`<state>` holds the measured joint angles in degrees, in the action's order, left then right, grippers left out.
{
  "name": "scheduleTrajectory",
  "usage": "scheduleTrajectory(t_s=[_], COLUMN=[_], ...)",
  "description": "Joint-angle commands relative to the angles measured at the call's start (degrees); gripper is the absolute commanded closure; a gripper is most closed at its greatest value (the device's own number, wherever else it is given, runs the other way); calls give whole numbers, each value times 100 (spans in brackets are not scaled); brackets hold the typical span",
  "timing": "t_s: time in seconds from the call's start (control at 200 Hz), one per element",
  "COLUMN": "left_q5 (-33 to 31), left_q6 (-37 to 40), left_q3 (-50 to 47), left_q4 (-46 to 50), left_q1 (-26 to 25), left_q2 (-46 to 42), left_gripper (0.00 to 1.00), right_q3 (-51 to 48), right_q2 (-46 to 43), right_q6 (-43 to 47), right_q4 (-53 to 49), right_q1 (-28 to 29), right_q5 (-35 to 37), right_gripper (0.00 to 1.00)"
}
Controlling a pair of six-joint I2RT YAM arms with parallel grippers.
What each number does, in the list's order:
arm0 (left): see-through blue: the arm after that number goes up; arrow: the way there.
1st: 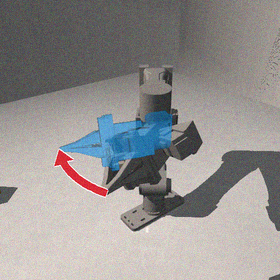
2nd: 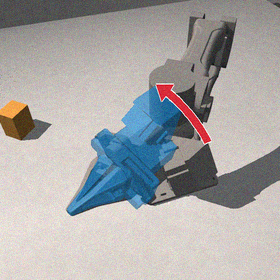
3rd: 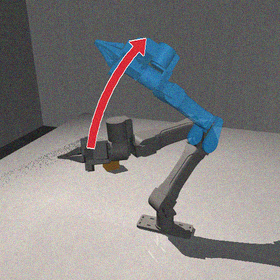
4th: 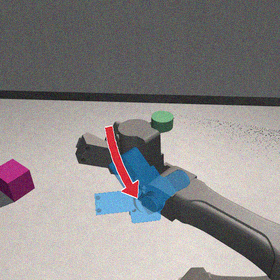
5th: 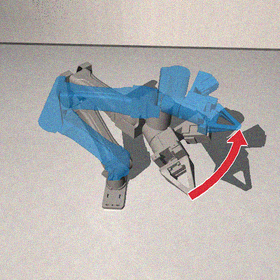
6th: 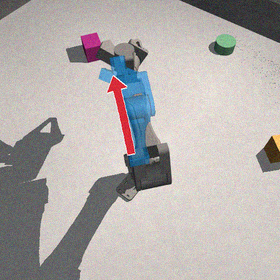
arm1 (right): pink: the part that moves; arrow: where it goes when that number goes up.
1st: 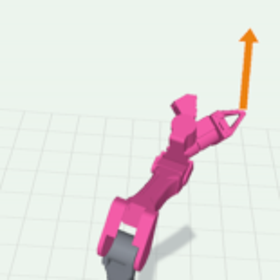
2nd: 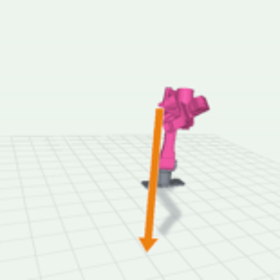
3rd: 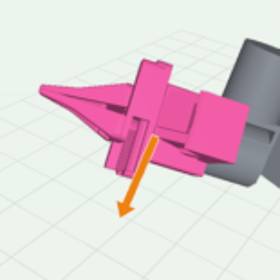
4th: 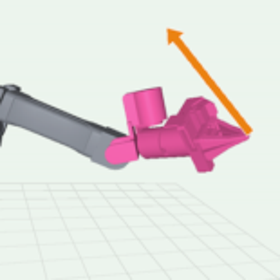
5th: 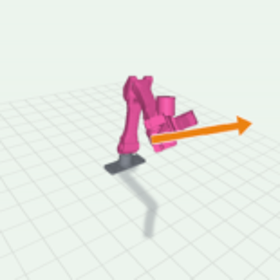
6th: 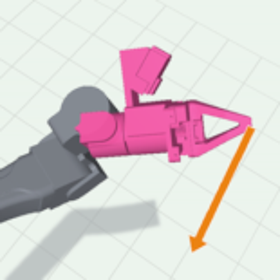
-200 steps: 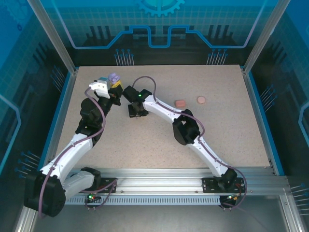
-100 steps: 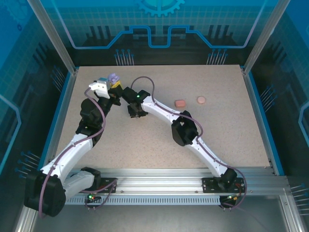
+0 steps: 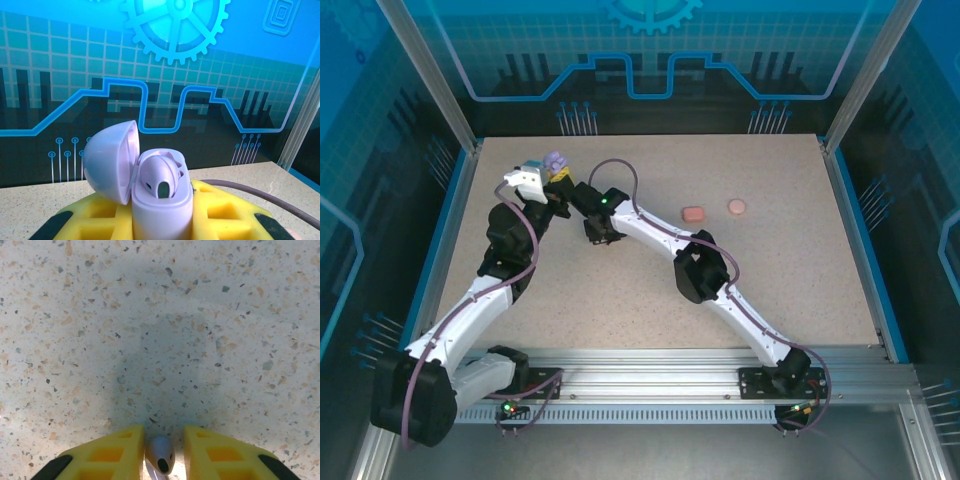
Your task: Insert the wireless bluetooth earbuds into the charging case
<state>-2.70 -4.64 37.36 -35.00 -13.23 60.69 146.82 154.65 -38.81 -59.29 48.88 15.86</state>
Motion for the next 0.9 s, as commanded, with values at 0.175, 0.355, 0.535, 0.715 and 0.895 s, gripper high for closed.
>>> scheduleTrajectory(t_s=[0.175, 0.355, 0.535, 0.715, 0.895], left_q5=[134, 181, 229, 458, 749], left_q6=[-197, -242, -245, -228, -345], left_q3=[65, 81, 86, 50, -21], left_q4=[-192, -180, -122, -134, -298], left_q1=[52, 51, 49, 49, 40], left_q2=[-3, -2, -27, -17, 82], left_gripper=[100, 100, 100, 100, 100], right_q3=[-453, -821, -1814, -2883, -3749], right_q2=[-198, -611, -1398, -2356, -3267], right_q6=[-74, -118, -166, -163, -127], right_q4=[23, 184, 684, 1278, 1782], right_q1=[158, 70, -143, -409, -693], right_q5=[-112, -33, 5, 5, -25], right_gripper=[82, 86, 87, 88, 88])
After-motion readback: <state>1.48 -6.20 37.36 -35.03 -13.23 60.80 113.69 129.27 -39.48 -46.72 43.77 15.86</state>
